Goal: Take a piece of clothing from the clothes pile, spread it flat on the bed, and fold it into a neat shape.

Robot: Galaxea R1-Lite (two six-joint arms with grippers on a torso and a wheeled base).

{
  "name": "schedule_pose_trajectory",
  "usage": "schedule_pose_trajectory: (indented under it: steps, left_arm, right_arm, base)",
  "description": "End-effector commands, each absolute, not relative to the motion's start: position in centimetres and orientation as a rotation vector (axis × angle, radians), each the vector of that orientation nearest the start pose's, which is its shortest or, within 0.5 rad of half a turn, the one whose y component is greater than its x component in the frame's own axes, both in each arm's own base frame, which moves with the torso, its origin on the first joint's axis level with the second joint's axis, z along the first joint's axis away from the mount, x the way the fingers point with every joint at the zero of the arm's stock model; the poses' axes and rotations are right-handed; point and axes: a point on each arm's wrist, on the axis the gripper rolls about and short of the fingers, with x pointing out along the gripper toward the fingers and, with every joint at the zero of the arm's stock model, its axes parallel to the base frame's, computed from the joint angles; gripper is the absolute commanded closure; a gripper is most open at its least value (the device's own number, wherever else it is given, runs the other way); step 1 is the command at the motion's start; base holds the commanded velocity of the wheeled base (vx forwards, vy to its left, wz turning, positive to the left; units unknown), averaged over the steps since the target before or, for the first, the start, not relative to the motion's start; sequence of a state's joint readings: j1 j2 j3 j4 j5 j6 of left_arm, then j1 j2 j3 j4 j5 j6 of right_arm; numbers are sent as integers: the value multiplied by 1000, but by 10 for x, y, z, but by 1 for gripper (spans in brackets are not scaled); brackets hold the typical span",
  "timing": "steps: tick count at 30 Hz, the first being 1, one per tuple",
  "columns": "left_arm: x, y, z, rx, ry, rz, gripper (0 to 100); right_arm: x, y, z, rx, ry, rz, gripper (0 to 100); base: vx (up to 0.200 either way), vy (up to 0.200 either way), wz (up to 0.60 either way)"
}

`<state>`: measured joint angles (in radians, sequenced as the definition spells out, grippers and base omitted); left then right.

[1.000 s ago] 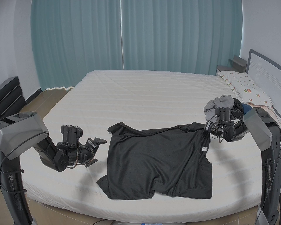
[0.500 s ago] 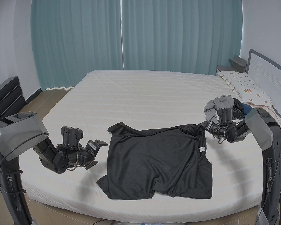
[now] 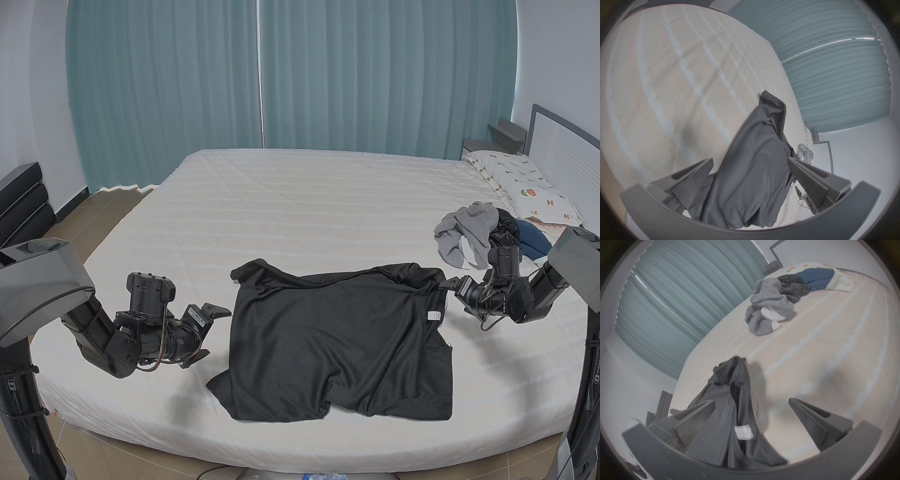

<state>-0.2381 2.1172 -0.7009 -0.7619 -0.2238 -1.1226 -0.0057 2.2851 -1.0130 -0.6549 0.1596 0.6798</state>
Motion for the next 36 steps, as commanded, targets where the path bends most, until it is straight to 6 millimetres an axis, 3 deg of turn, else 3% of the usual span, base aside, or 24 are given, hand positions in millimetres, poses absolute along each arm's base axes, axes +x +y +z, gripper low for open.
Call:
schedule_pose_trajectory:
  steps: [1,6,17,32,36]
  left_arm:
    - [313,-85,35,-1051,860,-24,0]
    - [308,-87,32,-1047,882,-18,0]
    - [306,-87,29,-1056,841,-51,0]
    - [304,-89,28,-1059,847,-51,0]
    - [304,-87,27,-1053,839,-30,0]
  right_arm:
    - [361,2,36,773,645,-30,0]
    - [346,6,27,811,699,-53,0]
    - [333,12,21,973,736,-4,0]
    - [326,22,12,955,754,19,0]
    - [325,23,11,951,763,19,0]
  base:
    - [-200,0,0]
    - [-200,0,0]
    - [0,0,0]
    - [0,-200,0]
    - [0,0,0]
